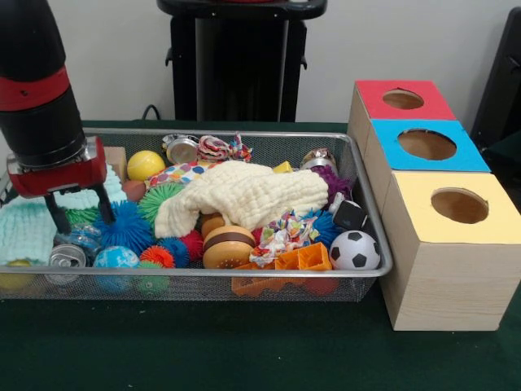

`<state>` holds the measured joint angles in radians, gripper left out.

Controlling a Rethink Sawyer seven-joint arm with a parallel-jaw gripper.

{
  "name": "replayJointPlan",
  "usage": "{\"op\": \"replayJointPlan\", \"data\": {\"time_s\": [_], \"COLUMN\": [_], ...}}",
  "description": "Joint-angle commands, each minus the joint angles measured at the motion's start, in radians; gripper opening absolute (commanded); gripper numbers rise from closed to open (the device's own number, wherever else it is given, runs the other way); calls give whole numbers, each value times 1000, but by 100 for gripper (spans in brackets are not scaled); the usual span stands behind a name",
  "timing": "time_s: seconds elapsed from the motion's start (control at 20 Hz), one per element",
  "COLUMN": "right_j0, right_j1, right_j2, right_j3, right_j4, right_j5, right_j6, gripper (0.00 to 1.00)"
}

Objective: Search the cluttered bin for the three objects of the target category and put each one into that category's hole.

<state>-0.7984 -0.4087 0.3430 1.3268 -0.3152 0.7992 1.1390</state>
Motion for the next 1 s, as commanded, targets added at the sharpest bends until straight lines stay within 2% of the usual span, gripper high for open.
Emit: {"op": "replayJointPlan", "data": {"time_s": [0.05,0.35,1.0], "right_j0": [0,5,-18], "right_j1": [48,60,86], "right_j2": [-9,-11,-2], "right_j3": [109,103,107], "right_j4": [0,-1,6], "right_j5": [-49,-29,-73], "right_j6": [109,101,106], "gripper": [100,100,100]}}
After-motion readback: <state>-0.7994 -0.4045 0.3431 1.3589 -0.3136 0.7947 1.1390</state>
